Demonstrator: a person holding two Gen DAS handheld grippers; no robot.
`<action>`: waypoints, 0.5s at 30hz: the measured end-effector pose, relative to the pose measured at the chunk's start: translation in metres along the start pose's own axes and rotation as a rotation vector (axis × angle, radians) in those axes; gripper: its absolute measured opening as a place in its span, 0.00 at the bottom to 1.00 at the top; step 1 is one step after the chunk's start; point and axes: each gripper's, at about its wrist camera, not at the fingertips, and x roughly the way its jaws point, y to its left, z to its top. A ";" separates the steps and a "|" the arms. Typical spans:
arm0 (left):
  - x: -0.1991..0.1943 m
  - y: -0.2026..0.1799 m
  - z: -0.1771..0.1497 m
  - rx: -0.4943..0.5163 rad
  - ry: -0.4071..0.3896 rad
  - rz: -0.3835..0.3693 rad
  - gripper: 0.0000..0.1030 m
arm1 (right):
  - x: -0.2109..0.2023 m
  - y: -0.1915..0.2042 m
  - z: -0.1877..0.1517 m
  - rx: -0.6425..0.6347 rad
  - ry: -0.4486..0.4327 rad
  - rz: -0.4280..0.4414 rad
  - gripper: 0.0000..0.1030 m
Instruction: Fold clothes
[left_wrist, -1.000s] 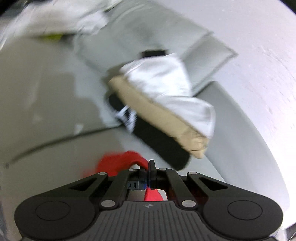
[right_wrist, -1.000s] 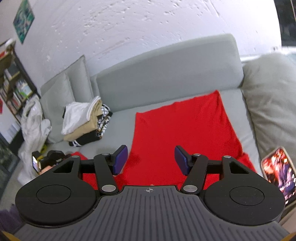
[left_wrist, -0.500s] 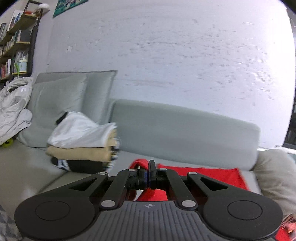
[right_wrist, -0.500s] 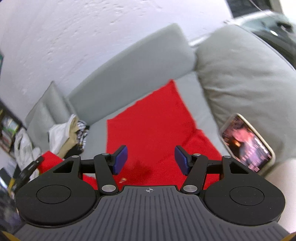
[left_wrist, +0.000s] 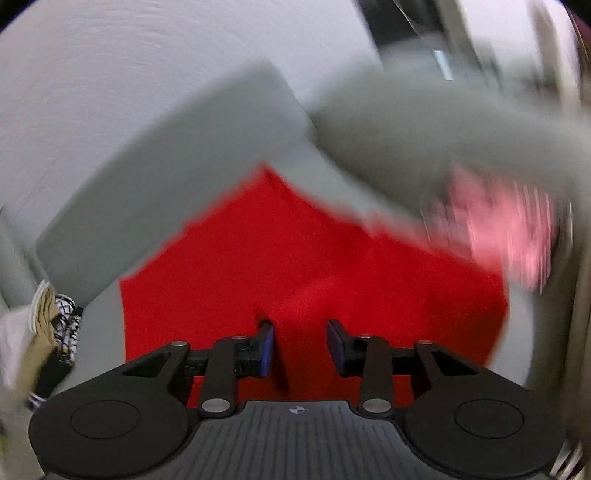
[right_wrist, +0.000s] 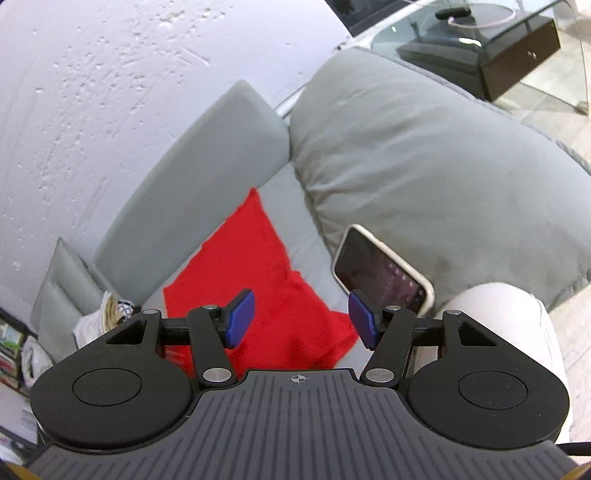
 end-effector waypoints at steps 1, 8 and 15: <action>0.003 -0.014 -0.007 0.073 0.027 0.000 0.37 | -0.001 -0.003 0.000 0.003 0.004 0.001 0.60; -0.046 0.008 -0.032 0.119 -0.133 -0.054 0.63 | 0.010 -0.013 0.000 0.032 0.023 -0.012 0.61; -0.070 0.083 -0.066 -0.300 -0.092 -0.231 0.65 | 0.050 0.012 -0.016 -0.057 0.120 0.000 0.60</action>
